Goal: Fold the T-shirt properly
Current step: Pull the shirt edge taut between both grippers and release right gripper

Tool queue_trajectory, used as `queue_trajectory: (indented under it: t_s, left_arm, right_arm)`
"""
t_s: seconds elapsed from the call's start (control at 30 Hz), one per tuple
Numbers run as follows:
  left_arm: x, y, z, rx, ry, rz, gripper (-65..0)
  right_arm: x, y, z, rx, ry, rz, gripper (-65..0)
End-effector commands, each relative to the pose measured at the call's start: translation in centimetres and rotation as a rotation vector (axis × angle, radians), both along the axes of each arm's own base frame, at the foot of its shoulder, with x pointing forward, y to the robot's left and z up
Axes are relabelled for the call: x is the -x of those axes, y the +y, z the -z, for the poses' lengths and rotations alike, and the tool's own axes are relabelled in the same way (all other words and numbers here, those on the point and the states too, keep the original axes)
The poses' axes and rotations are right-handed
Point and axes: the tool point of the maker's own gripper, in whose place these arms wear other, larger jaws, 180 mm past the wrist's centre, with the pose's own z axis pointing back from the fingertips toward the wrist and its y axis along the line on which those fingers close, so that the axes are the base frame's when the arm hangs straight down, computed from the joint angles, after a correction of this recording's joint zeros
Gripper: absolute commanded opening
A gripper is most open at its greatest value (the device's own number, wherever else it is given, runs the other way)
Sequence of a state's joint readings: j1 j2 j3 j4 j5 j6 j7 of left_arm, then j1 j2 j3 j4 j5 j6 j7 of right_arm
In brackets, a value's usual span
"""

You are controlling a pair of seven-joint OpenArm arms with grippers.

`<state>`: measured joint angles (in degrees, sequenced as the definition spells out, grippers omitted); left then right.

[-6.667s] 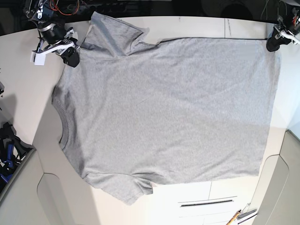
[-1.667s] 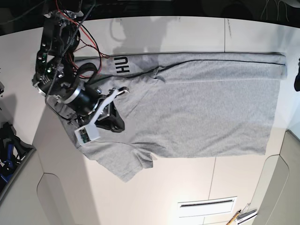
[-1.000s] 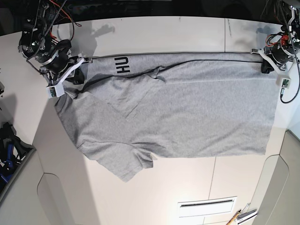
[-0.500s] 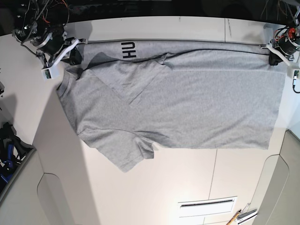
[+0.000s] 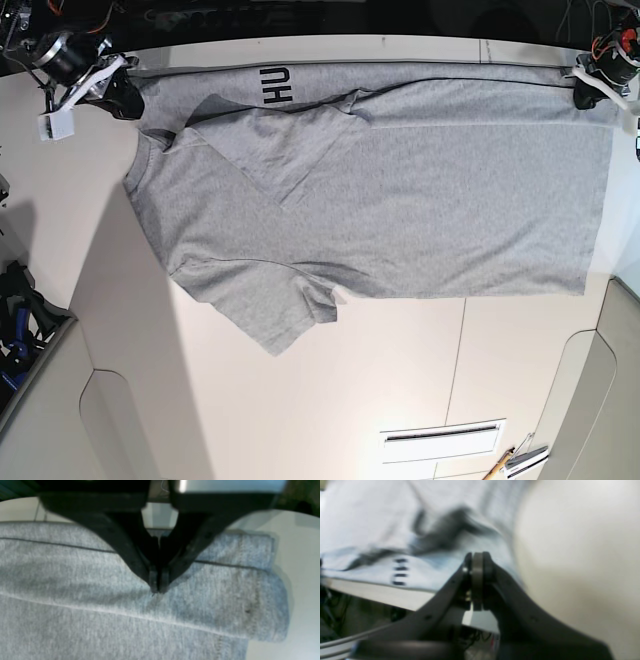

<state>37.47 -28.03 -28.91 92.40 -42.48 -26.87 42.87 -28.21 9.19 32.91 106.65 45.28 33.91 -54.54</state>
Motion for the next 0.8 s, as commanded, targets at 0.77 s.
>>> queue_trajectory:
  t_s: [0.77]
  left_arm:
    - [2.0,-1.7,0.8,0.096,0.102,0.014,-65.0]
  right_arm:
    - [0.9,-1.5,4.4,0.349,0.157,-0.033,-65.0]
